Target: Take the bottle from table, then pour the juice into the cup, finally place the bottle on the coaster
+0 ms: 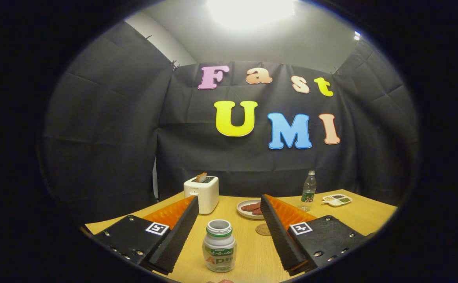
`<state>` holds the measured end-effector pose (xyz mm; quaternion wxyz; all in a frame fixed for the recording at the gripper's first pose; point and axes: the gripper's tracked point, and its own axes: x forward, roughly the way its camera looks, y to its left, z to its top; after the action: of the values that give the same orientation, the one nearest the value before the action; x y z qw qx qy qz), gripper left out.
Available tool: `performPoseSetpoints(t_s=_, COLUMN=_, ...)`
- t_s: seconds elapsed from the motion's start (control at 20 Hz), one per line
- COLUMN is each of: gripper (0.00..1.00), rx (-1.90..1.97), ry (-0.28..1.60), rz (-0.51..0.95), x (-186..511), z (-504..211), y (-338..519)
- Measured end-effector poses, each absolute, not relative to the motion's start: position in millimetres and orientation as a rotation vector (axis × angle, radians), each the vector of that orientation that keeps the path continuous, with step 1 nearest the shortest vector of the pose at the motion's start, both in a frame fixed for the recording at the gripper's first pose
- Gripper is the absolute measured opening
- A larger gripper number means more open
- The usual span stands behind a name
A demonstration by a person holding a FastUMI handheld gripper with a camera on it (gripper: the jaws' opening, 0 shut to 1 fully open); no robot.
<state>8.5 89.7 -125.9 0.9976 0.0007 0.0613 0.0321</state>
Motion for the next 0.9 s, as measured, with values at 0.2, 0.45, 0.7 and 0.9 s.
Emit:
performPoseSetpoints(t_s=0.2, gripper=0.96, rx=0.001, ry=0.188, rz=0.064, x=9.7, z=-158.7, y=92.8)
performPoseSetpoints(t_s=0.45, gripper=0.96, rx=0.012, ry=0.253, rz=0.053, x=12.2, z=-193.8, y=95.8)
performPoseSetpoints(t_s=0.7, gripper=0.97, rx=0.016, ry=0.335, rz=0.063, x=11.7, z=-228.9, y=101.4)
performPoseSetpoints(t_s=0.9, gripper=0.97, rx=0.035, ry=0.372, rz=0.064, x=10.2, z=-245.6, y=101.8)
